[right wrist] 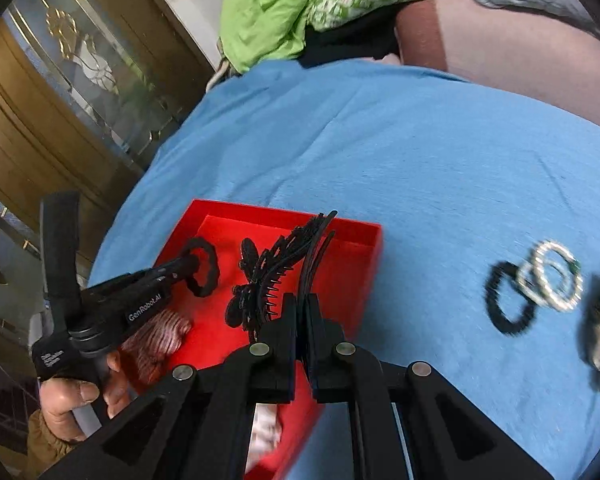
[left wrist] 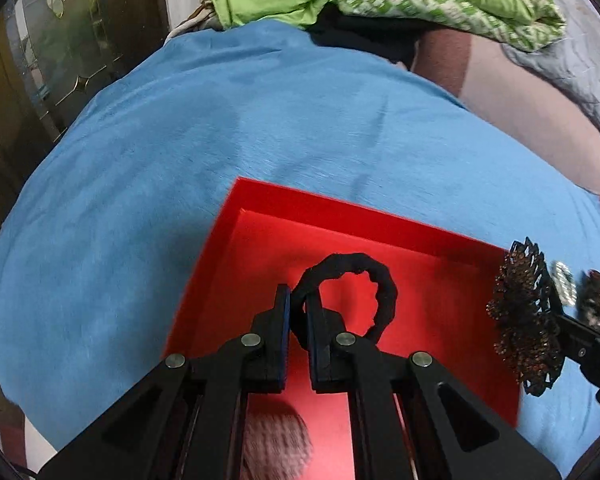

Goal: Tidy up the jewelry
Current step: 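Carry the hair tie and claw clip into the red tray and release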

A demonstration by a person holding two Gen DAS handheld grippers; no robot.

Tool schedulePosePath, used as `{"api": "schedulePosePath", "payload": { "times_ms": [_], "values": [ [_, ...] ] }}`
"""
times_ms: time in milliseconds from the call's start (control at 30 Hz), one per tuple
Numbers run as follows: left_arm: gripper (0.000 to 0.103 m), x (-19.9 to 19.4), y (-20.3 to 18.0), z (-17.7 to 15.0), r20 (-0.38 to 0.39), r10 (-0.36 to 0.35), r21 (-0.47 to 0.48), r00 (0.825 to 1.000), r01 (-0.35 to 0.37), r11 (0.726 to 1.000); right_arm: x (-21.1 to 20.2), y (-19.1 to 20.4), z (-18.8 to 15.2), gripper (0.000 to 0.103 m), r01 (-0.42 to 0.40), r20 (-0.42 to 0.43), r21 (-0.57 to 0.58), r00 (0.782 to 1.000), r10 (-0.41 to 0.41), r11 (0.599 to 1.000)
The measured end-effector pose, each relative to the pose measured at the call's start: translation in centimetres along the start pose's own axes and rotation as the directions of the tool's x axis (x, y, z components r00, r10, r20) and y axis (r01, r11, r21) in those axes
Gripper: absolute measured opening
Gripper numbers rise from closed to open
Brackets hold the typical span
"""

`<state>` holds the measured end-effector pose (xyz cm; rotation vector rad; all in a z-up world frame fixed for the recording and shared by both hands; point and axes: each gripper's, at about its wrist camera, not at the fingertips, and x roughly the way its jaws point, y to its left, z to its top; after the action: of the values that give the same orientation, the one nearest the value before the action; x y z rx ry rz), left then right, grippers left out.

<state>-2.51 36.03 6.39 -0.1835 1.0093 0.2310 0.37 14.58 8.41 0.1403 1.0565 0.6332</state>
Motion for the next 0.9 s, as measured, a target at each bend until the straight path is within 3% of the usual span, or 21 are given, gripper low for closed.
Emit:
{"api": "schedulePosePath", "payload": {
  "times_ms": [233,467,600,700,767,900],
  "values": [
    [0.007,2.9,1.1,1.2,-0.048,0.009,-0.021,0.999,-0.01,1.0,3.8,-0.3,1.0,0.006,-0.001,-0.047,0.023,0.999,0.002,1.0],
    [0.008,3.0,1.1,1.3,-0.043,-0.011,-0.03,0.999,0.009,0.999,5.0,0.1,0.3,0.006,0.0,-0.074,0.001,0.997,0.0,1.0],
    [0.024,1.8,0.9,1.1,-0.023,-0.012,-0.033,1.0,0.011,0.999,4.8,0.1,0.3,0.007,0.006,-0.059,0.0,0.998,-0.006,1.0],
    [0.042,-0.1,0.9,1.1,0.021,0.002,-0.04,1.0,-0.001,0.999,3.8,0.6,0.5,0.025,0.009,-0.028,-0.02,1.0,-0.01,1.0],
    [0.044,-1.4,0.9,1.0,0.049,0.012,-0.043,0.999,-0.009,0.999,3.0,0.8,0.6,0.037,0.012,-0.009,-0.028,1.0,-0.012,1.0],
    [0.044,-4.2,0.5,0.3,0.094,0.041,-0.033,0.995,-0.038,0.999,0.6,0.9,0.1,0.037,0.011,0.017,-0.03,1.0,-0.01,0.999]
  ]
}}
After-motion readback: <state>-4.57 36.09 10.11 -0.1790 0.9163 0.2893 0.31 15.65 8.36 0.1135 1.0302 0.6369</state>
